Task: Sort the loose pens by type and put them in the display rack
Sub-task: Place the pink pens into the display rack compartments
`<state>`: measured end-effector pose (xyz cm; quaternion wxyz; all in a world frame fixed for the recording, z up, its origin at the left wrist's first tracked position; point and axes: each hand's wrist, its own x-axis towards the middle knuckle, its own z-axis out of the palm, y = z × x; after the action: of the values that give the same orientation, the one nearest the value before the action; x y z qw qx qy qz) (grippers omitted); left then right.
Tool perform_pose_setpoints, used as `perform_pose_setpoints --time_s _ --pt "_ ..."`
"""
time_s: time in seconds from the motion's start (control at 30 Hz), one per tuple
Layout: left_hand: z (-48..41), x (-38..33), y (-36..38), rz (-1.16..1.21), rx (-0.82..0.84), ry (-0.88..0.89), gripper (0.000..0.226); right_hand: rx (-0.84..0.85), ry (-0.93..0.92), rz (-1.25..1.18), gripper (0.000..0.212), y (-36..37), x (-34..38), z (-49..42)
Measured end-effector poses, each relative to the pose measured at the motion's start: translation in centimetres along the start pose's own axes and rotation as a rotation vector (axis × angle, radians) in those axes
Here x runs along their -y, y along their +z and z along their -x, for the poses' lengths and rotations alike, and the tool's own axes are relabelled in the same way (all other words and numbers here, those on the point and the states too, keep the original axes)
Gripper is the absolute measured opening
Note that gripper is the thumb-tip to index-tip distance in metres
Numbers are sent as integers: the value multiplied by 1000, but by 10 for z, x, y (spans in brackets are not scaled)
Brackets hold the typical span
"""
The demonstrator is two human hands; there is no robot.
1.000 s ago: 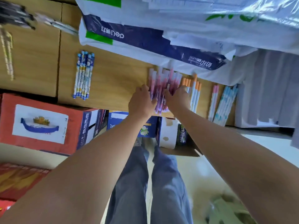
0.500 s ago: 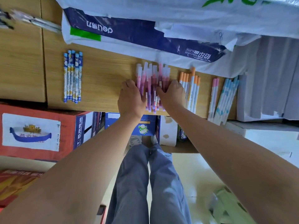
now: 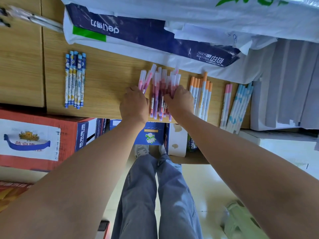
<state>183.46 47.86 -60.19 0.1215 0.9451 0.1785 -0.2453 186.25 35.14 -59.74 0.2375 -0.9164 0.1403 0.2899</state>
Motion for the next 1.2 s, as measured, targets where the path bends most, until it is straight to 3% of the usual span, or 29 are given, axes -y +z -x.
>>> perform_pose_setpoints --time_s 0.33,0.43,0.63,0.7,0.83,1.03,1.2 --pt "11 12 -21 403 61 -41 27 191 76 -396 20 -22 -11 13" --pt "21 8 -35 513 129 -18 28 280 102 -513 17 -37 -12 28" --pt "49 -12 -78 823 381 58 9 323 86 -653 17 -84 -6 72" --pt "68 -28 -102 917 456 67 12 311 78 -691 18 -104 -6 88" --pt "100 -61 -142 957 551 86 12 266 87 -769 21 -148 -12 124" --pt "154 -132 -182 880 466 192 20 172 18 -857 17 -225 -48 174" --pt "215 -215 -186 787 471 330 23 62 -36 -895 33 -292 -111 215"
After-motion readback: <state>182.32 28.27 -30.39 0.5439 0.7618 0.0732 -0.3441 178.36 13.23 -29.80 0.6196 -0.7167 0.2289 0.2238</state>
